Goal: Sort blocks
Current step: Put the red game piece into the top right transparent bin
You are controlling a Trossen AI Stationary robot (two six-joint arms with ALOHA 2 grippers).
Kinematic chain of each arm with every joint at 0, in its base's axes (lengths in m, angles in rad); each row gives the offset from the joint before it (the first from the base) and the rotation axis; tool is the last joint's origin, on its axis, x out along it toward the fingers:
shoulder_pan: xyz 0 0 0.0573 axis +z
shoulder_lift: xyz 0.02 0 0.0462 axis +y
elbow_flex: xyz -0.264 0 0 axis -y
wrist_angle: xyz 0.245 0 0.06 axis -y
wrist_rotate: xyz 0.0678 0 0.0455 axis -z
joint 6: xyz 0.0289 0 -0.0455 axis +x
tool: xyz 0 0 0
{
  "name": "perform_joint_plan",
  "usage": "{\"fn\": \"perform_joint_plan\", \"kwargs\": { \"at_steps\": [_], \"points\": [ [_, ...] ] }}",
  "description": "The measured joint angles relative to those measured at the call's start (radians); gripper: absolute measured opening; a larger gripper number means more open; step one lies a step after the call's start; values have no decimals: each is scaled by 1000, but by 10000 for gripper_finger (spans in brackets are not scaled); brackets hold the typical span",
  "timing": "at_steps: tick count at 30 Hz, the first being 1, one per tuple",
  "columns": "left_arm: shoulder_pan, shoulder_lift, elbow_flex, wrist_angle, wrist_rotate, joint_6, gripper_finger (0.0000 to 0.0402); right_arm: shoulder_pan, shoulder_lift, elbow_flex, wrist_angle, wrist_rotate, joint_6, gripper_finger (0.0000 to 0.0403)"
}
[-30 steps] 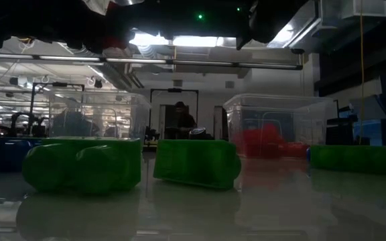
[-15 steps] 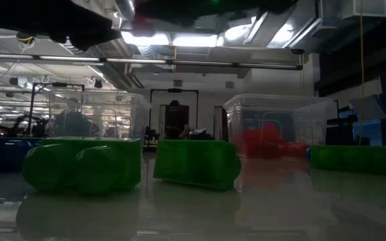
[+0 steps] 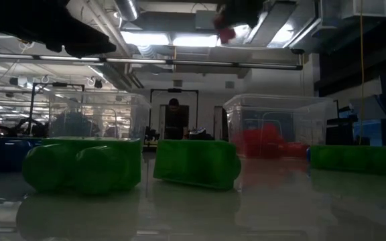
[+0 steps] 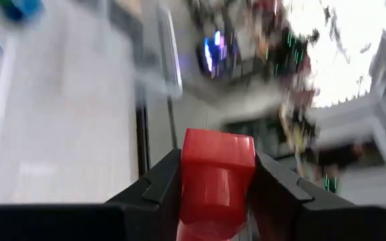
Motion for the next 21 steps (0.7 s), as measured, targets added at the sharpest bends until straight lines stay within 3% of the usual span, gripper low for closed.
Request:
{"fn": "perform_joint_plan", "kwargs": {
  "at_steps": [7, 16, 21],
  "points": [
    [0, 0, 0, 0, 0, -5, 239, -192, -29, -3, -321, -21, 181, 141],
    [0, 0, 0, 1, 0, -10, 239, -384, 17, -3, -372, -225, 290, 151],
    [0, 0, 0, 0, 0, -23, 239, -414, 38, -3, -401, -276, 294, 206]
  ]
}}
